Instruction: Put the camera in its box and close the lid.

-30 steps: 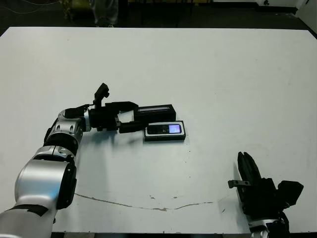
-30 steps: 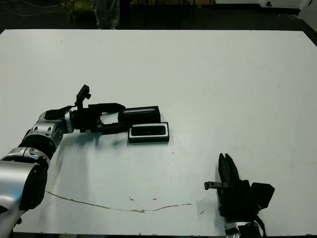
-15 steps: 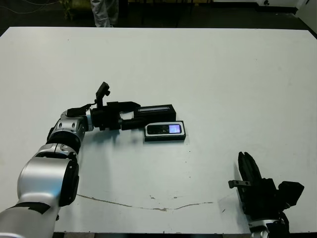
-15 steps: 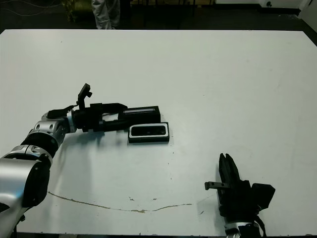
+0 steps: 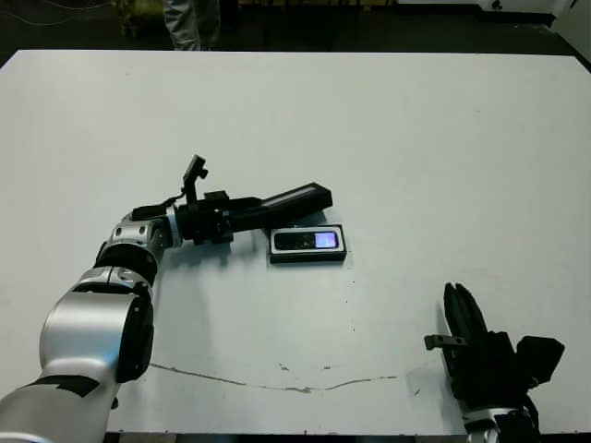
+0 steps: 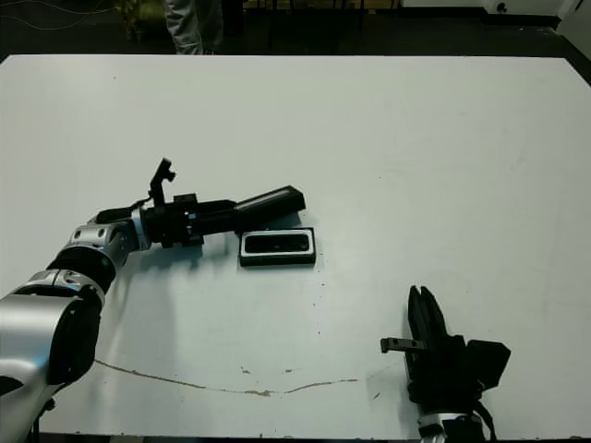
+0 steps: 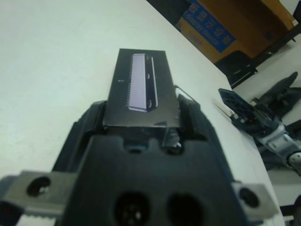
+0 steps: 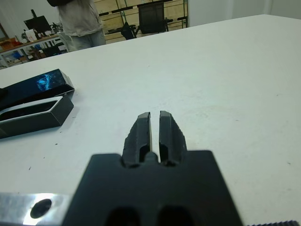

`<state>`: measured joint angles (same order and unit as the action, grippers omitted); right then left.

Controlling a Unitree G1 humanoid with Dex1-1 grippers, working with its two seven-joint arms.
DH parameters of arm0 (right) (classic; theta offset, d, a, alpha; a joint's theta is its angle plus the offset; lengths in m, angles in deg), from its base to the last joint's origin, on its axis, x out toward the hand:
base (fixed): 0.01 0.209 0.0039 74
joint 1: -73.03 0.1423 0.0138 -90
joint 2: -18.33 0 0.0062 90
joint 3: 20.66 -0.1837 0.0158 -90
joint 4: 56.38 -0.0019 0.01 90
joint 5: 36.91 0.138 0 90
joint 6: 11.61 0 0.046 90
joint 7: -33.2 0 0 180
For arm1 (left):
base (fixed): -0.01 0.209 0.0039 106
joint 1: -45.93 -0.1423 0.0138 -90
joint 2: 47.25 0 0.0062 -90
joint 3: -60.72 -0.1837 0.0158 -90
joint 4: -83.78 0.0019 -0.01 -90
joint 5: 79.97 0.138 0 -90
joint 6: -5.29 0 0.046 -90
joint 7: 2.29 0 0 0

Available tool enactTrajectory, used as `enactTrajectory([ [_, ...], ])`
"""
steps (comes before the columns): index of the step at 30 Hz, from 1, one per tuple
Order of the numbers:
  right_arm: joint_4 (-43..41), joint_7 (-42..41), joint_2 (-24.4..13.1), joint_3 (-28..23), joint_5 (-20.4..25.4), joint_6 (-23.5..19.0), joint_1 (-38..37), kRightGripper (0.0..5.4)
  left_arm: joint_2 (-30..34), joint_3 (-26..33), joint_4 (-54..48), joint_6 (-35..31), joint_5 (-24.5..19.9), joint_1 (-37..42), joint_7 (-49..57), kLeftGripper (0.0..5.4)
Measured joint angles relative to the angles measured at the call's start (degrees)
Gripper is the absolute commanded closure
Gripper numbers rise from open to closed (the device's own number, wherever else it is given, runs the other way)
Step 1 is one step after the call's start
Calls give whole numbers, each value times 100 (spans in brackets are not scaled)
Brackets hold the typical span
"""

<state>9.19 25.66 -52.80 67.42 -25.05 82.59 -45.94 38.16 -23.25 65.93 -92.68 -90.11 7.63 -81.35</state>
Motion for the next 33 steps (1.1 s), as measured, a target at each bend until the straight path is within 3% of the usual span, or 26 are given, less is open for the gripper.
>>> enactTrajectory([
  [6,-1,35,3,25,-38,2,-1,540,31,-26,-53,-15,12,19,-107,297],
  [11,10,35,4,74,-80,42,-2,540,31,405,-599,-212,-399,-1,353,297],
  [18,38,34,12,114,-140,128,10,540,-217,599,-3998,-868,-1026,-727,1984,297],
  [26,142,55,26,170,-257,306,0,540,-182,189,-7926,-1514,-1137,-2321,3349,297],
  [33,182,79,52,269,-267,411,-46,540,778,-403,-8736,-1387,-946,-2841,3179,297],
])
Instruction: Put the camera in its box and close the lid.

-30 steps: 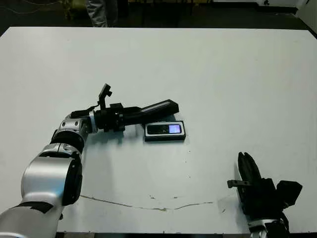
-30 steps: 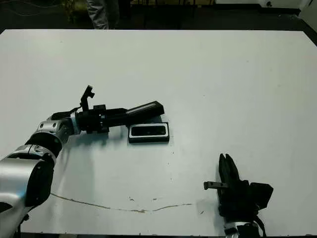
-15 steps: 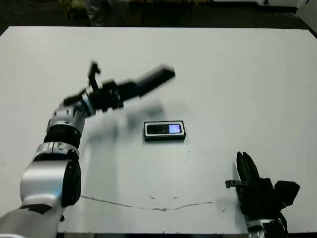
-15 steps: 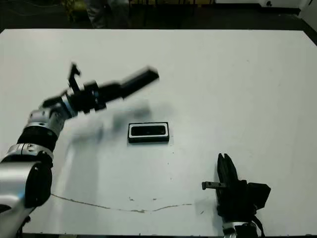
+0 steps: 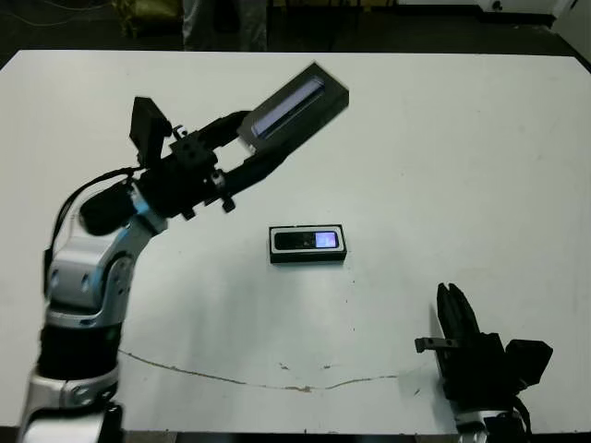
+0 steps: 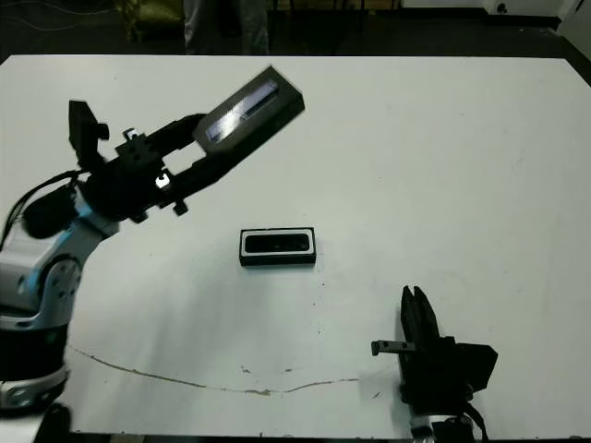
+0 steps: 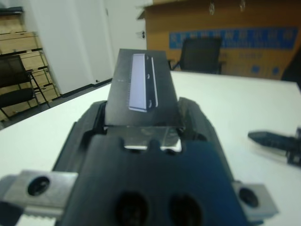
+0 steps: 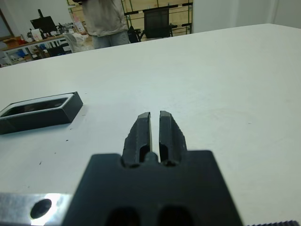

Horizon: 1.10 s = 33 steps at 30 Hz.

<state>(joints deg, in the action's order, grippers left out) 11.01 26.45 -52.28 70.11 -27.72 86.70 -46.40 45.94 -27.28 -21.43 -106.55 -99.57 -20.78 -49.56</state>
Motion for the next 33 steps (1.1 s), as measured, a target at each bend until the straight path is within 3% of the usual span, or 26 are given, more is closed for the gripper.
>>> enactTrajectory([
  [8,109,37,47,124,-96,299,-64,540,1286,-701,-55,-242,258,147,-767,297],
  [13,276,34,60,161,-105,566,-58,540,1601,-1007,299,-280,279,648,-1229,297],
  [19,399,-1,59,164,-107,780,-43,540,1491,-1221,778,-297,201,985,-1450,297],
  [33,533,-56,54,151,-85,930,9,540,432,-1588,2797,311,122,1566,-2166,297],
])
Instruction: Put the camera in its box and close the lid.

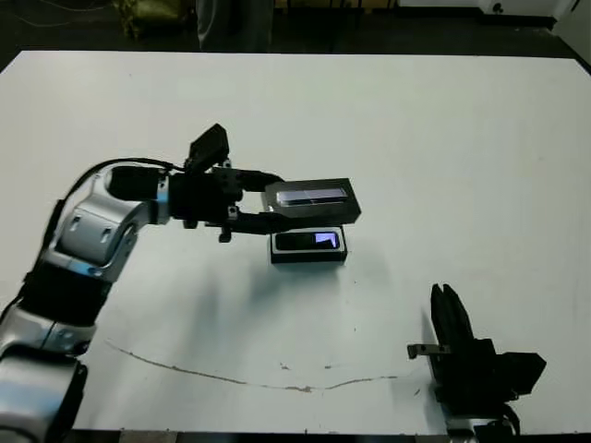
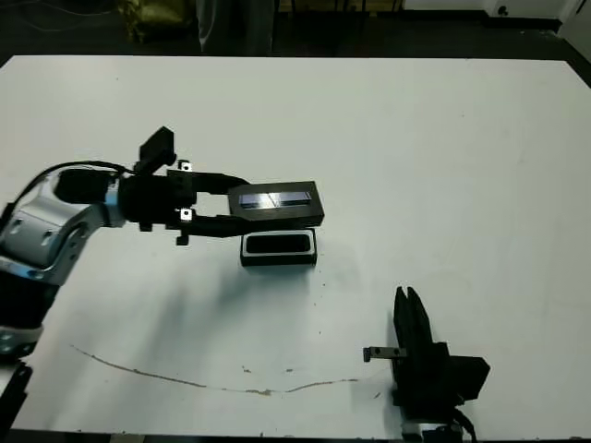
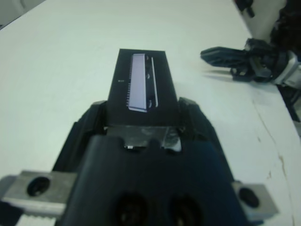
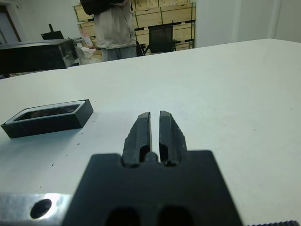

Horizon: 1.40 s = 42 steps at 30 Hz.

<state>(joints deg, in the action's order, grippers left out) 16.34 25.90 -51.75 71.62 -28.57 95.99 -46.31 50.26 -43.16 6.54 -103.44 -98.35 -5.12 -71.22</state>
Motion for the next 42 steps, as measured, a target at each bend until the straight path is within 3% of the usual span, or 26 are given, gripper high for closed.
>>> enactTrajectory([
  [14,65,-107,-31,-48,96,102,83,540,-232,-257,904,722,486,142,-390,297],
  [23,238,-175,-79,-64,110,350,162,540,-137,-257,837,612,628,141,-404,297],
  [42,173,-143,-76,-64,171,243,145,540,-144,-277,790,682,788,133,-334,297],
])
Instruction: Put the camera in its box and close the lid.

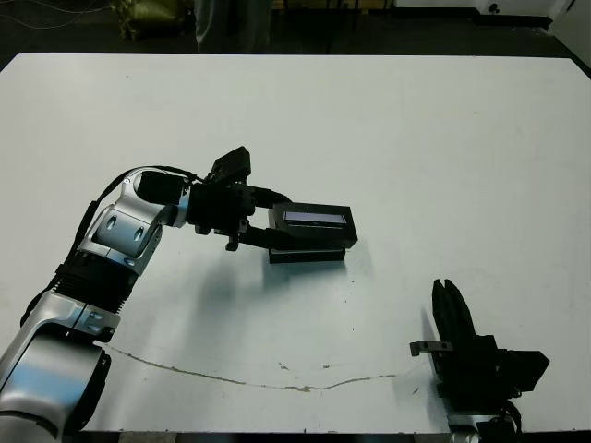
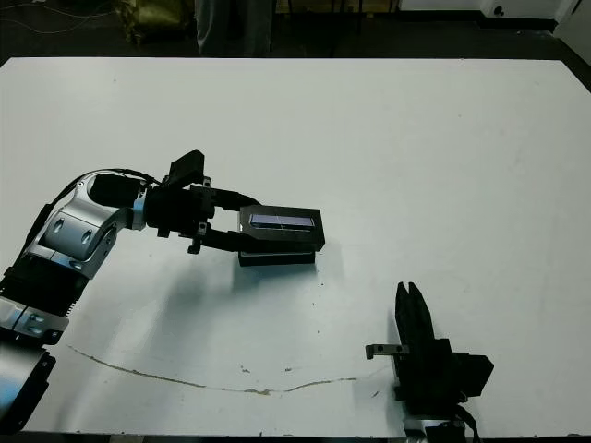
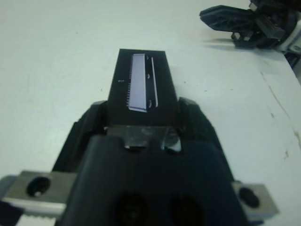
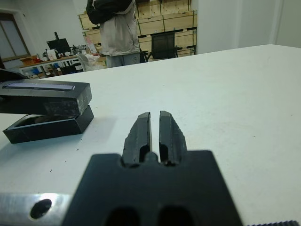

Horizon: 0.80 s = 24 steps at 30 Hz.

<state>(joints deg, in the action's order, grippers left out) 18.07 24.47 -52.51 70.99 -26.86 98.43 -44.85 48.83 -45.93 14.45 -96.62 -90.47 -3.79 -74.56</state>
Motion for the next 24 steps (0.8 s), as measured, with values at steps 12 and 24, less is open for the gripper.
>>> enactTrajectory([
  [12,-104,112,6,12,-89,-154,-32,540,-77,-85,105,32,85,-6,31,297],
  [24,-182,195,15,48,-123,-260,-73,540,-57,-240,163,-32,189,-29,-35,297],
])
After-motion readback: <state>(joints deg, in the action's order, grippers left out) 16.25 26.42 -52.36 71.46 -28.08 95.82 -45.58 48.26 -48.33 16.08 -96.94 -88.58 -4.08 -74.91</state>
